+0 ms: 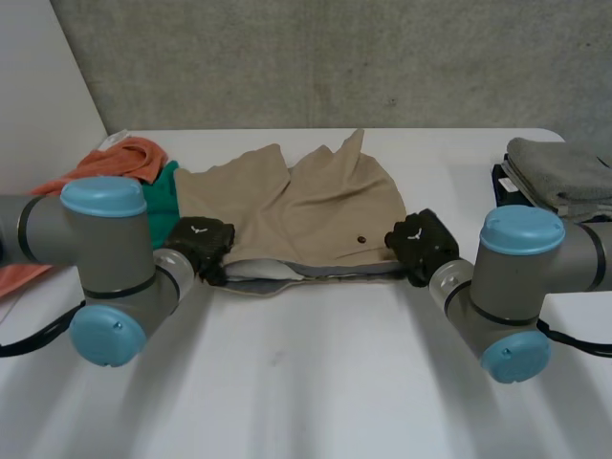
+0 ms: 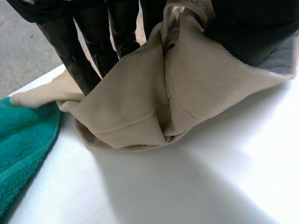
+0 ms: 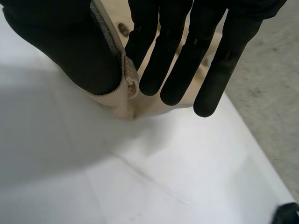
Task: Fold the laundry.
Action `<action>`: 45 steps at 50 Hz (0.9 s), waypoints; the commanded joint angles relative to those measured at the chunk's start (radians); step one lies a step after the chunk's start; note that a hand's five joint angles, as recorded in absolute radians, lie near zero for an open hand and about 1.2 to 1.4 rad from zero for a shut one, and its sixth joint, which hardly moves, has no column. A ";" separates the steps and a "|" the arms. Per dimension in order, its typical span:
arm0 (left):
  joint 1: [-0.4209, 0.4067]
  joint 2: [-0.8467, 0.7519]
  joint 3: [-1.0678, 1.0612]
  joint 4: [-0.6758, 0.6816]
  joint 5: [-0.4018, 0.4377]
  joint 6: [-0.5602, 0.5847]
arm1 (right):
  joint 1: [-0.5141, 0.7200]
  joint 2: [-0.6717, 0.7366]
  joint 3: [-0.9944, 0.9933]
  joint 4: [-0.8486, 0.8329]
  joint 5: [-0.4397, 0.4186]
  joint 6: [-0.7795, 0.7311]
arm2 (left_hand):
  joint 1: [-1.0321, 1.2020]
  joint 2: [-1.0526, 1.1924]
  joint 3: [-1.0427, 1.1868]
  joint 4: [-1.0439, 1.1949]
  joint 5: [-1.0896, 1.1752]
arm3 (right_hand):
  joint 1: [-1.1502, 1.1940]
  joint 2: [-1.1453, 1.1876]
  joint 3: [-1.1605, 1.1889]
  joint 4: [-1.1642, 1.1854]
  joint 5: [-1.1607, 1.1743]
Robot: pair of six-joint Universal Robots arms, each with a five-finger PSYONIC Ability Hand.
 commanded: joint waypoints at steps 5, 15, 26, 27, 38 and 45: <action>-0.108 0.260 -0.077 -0.155 -0.006 -0.029 | -0.077 -0.186 0.048 -0.093 0.023 0.024 | 0.262 0.207 0.228 0.214 0.229 | 0.296 0.218 0.205 0.200 0.241; -0.452 0.277 0.003 -0.128 -0.096 -0.055 | -0.177 -0.101 -0.161 -0.206 -0.035 0.131 | 0.262 0.207 0.228 0.214 0.229 | 0.296 0.218 0.205 0.200 0.241; -0.601 -0.008 0.364 -0.284 -0.247 -0.049 | -0.204 0.023 -0.275 -0.180 0.010 0.118 | -0.799 -0.854 -0.833 -0.847 -0.832 | -0.702 -0.780 -0.792 -0.797 -0.757; -0.599 -0.004 0.374 -0.299 -0.247 -0.058 | -0.204 0.009 -0.262 -0.165 0.032 0.119 | -0.959 -1.015 -0.994 -1.008 -0.993 | -0.836 -0.914 -0.927 -0.932 -0.892; -0.529 0.234 0.289 -0.320 -0.150 -0.173 | -0.206 -0.204 -0.198 0.071 0.110 0.202 | -0.959 -1.015 -0.994 -1.008 -0.993 | -0.926 -1.004 -1.016 -1.021 -0.981; -0.509 0.318 0.230 -0.324 -0.055 -0.256 | -0.197 -0.247 -0.216 0.246 0.089 0.196 | -0.807 -0.862 -0.841 -0.855 -0.840 | -0.926 -1.004 -1.016 -1.021 -0.981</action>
